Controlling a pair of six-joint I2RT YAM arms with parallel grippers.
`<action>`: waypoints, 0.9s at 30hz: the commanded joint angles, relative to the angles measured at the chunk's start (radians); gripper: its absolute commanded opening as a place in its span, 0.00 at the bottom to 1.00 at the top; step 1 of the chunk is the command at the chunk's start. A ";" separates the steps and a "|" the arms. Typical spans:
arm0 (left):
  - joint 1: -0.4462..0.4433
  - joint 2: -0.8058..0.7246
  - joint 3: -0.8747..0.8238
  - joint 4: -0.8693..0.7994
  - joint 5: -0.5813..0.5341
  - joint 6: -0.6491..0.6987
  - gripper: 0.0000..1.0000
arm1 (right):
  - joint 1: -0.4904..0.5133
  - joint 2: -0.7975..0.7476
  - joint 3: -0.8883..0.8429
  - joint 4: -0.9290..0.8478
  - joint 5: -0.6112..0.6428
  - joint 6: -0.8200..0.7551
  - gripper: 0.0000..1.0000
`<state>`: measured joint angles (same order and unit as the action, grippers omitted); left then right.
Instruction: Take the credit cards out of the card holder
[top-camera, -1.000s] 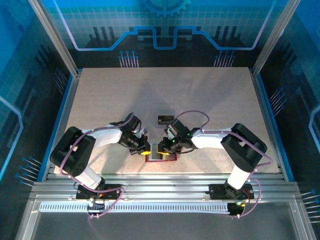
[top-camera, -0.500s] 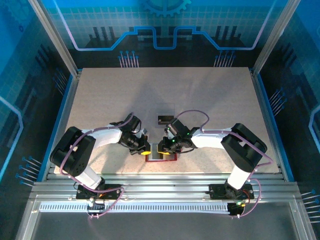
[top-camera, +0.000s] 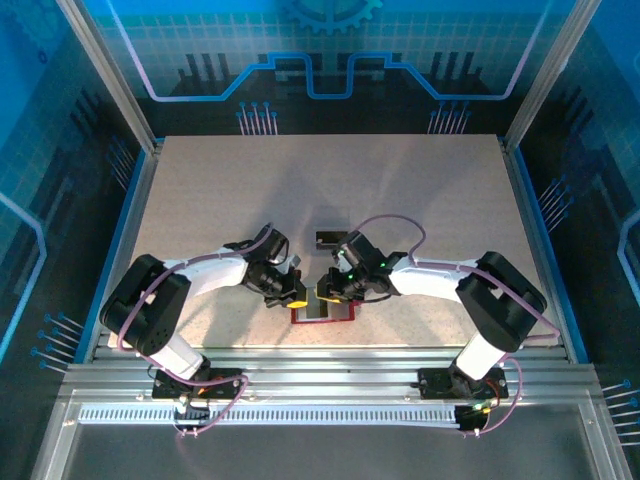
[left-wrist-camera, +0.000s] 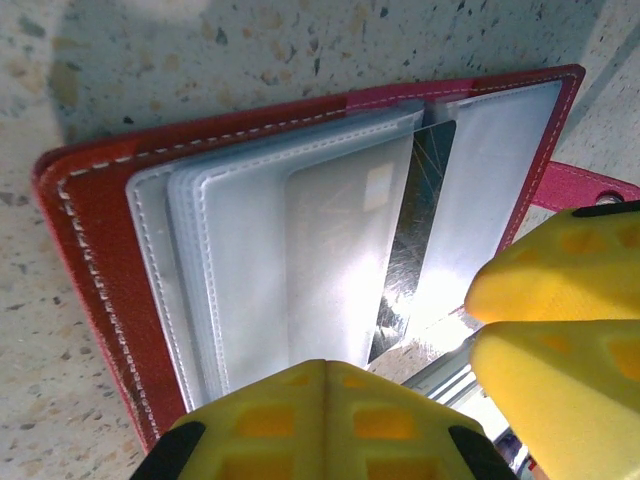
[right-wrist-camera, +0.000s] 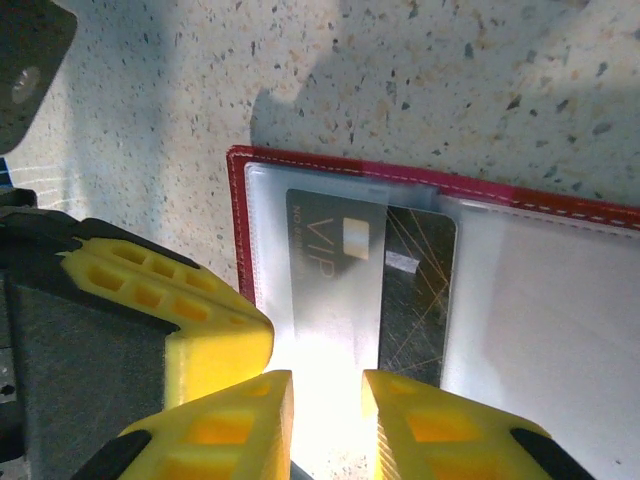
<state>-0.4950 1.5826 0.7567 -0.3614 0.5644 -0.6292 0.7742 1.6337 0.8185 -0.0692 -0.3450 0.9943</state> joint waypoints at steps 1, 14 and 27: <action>-0.008 0.016 0.018 -0.019 -0.011 -0.012 0.01 | -0.019 -0.020 -0.027 -0.010 -0.007 -0.007 0.24; -0.011 0.040 0.025 -0.082 -0.086 0.033 0.00 | -0.034 0.039 -0.032 0.010 -0.055 -0.020 0.25; -0.012 0.052 0.020 -0.074 -0.083 0.028 0.00 | -0.035 0.076 -0.037 0.043 -0.084 -0.017 0.26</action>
<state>-0.5003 1.6089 0.7643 -0.3958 0.5087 -0.6212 0.7513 1.6909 0.7860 -0.0395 -0.4023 0.9871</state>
